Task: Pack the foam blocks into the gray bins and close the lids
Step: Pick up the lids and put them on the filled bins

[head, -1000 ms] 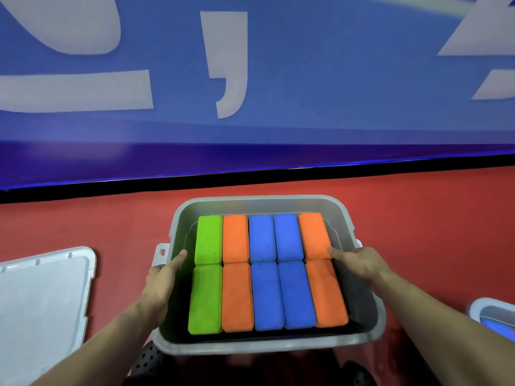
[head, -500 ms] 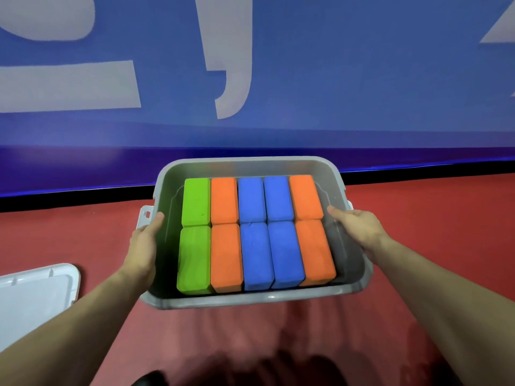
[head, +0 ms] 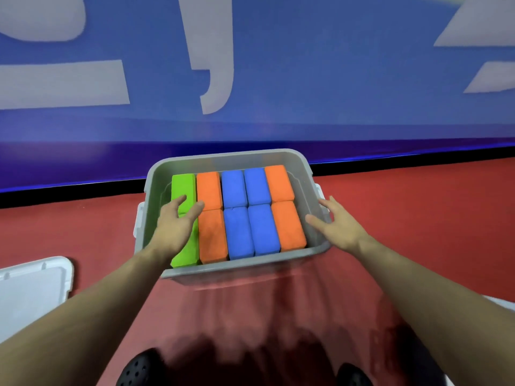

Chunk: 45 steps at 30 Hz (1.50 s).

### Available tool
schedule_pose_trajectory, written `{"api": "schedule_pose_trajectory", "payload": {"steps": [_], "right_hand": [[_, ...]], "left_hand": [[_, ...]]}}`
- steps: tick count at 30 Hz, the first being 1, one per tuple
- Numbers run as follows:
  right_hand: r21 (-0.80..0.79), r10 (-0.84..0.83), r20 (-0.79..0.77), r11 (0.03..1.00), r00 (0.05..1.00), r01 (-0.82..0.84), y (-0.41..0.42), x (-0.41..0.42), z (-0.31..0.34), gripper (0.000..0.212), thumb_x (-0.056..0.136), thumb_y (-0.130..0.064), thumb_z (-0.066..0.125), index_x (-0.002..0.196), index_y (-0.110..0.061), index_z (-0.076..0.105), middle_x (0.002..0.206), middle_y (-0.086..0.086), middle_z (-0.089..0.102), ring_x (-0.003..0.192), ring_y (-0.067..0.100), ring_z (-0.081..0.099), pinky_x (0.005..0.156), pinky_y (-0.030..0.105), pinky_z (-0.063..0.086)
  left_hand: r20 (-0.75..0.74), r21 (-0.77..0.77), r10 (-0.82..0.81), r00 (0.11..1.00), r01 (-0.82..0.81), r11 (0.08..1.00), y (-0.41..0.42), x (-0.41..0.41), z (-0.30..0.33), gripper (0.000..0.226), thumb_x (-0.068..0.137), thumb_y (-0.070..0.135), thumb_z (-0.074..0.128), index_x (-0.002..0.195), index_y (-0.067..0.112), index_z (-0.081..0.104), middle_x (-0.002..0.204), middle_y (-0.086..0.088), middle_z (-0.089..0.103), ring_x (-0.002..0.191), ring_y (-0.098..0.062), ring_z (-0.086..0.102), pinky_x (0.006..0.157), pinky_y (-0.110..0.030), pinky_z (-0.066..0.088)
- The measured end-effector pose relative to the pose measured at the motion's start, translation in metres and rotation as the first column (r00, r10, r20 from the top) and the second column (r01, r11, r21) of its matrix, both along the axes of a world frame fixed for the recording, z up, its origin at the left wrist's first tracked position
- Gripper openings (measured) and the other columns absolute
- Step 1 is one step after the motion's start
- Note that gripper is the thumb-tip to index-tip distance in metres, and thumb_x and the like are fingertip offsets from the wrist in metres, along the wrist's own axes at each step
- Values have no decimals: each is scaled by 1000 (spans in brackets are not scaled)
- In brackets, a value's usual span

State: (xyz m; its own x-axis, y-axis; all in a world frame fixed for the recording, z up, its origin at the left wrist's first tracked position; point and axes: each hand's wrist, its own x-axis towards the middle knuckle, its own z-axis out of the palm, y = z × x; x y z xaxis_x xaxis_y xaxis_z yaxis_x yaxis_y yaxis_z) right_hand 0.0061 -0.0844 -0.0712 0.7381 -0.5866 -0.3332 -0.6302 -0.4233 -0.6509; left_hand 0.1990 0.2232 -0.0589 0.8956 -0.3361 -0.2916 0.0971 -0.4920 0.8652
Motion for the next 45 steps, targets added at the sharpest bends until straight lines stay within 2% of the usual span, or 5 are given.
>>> {"api": "schedule_pose_trajectory", "payload": {"steps": [11, 18, 24, 33, 45], "right_hand": [[-69, -279, -83, 959, 957, 274, -14, -237, 36, 81, 86, -59, 69, 153, -25, 41, 168, 5, 19, 154, 18, 23, 126, 41, 17], [89, -407, -304, 888, 861, 451, 14, -352, -19, 70, 92, -59, 61, 151, -25, 46, 161, 19, 28, 156, 27, 9, 125, 37, 15], [222, -501, -276, 797, 820, 562, 18, -361, -46, 74, 93, -56, 63, 149, -11, 48, 162, 16, 18, 144, 31, 39, 115, 31, 30], [288, -627, -191, 699, 755, 654, -4, -341, -72, 70, 77, -89, 36, 62, -24, 57, 108, 15, 56, 83, 24, 59, 101, 42, 45], [401, -475, -235, 748, 848, 529, 14, -237, -30, 91, 89, -82, 36, 143, -11, 55, 143, 6, 55, 134, 26, 50, 113, 39, 35]], "left_hand": [[-122, -124, -369, 921, 355, 927, -116, -206, 46, 62, 98, 51, 57, 150, 19, 46, 148, 8, 47, 132, -10, 45, 106, -25, 30], [-199, -136, -501, 842, 483, 865, -149, -267, 48, 87, 80, 73, 62, 148, 22, 47, 146, -9, 55, 133, -24, 54, 117, -45, 37], [-243, -74, -493, 835, 491, 868, -149, -272, 42, 94, 72, 80, 61, 149, 29, 45, 145, 9, 54, 129, -12, 55, 115, -44, 40], [-389, -130, -385, 837, 364, 922, -137, -286, 21, 50, 96, 51, 59, 137, 23, 54, 130, 9, 59, 118, -15, 58, 106, -43, 49], [-496, -190, -291, 818, 225, 956, -92, -264, 6, 27, 98, 48, 57, 112, 26, 64, 121, 8, 65, 112, -17, 62, 100, -42, 50]]}}
